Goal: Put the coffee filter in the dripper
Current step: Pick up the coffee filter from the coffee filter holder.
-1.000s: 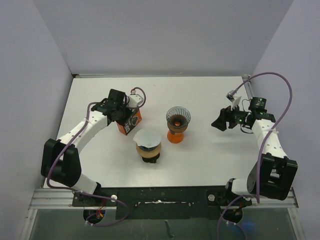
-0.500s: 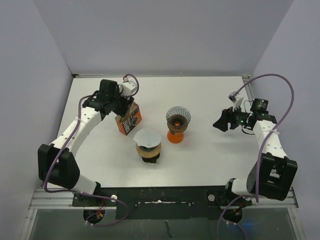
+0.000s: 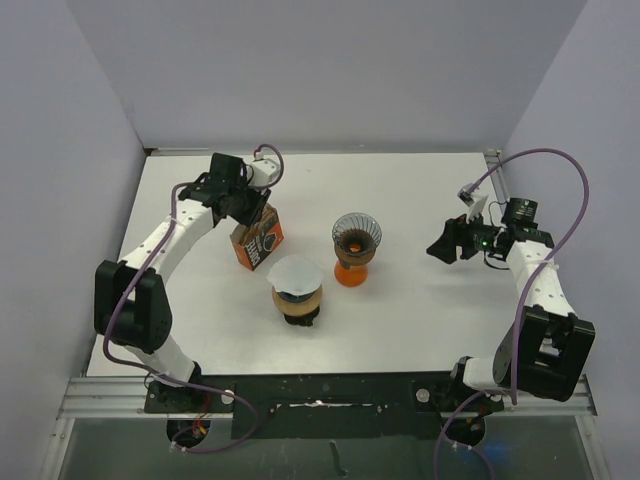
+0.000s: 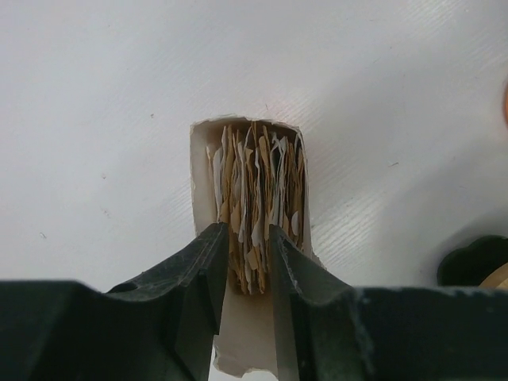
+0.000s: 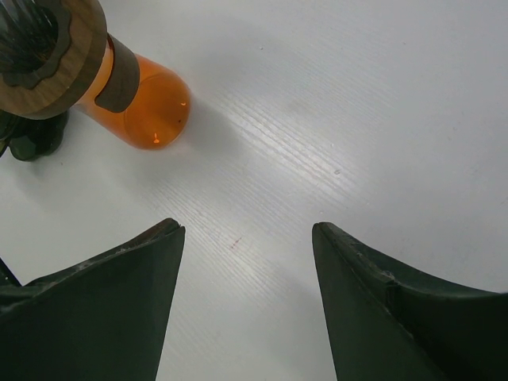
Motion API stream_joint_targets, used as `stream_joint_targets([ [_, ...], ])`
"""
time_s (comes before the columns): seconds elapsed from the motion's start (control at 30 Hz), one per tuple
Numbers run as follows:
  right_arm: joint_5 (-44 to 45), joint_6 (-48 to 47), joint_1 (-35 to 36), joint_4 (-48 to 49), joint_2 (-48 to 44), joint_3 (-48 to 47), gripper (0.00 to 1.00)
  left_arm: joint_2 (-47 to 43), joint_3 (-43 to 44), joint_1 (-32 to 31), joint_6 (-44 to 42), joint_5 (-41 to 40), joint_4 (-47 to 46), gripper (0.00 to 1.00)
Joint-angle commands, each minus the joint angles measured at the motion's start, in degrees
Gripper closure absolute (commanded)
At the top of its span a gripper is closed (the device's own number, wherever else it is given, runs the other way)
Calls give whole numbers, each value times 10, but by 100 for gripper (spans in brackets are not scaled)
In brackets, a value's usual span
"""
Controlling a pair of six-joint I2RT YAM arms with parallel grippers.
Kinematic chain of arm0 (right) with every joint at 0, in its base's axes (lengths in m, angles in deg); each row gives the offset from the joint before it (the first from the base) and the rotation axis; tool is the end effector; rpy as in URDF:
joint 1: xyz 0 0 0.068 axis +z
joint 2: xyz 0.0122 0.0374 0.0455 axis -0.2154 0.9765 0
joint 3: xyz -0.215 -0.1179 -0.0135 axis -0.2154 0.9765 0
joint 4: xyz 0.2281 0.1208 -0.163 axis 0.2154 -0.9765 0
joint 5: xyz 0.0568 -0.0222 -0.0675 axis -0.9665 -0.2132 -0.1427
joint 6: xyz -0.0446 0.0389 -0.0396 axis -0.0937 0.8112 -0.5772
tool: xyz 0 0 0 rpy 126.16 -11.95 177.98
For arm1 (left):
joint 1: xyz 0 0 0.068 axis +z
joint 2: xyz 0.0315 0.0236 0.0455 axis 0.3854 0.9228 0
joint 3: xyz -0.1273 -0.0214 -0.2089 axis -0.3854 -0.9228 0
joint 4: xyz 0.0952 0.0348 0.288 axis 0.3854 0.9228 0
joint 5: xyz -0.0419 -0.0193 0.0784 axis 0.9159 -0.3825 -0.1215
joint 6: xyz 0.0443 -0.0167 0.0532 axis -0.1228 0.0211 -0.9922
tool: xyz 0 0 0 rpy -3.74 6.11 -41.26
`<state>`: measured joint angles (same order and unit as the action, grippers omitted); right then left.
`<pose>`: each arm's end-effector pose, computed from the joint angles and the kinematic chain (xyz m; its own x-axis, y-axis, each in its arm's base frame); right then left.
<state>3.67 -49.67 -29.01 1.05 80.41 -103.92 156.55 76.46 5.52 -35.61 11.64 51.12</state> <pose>0.3204 -0.0481 0.1996 -0.6381 -0.0887 -0.7648 -0.5393 0.7604 0.3618 0.3996 -0.1340 0.2267 -0.5625 0.4769 -0.6754 0.5932 0.8018 0.0721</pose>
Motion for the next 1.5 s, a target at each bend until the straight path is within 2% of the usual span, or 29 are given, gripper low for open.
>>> stream_joint_targets([
  [0.0, -21, -4, -5, 23, -7, 0, 33, 3, 36, 4, -5, -1, -23, 76],
  [1.0, -27, -8, -14, 18, 2, 2, 33, 74, 89, 4, -25, -7, -42, 84],
  [1.47, -27, -10, -14, 15, 5, 0, 33, 78, 82, 3, -30, -3, -44, 94],
])
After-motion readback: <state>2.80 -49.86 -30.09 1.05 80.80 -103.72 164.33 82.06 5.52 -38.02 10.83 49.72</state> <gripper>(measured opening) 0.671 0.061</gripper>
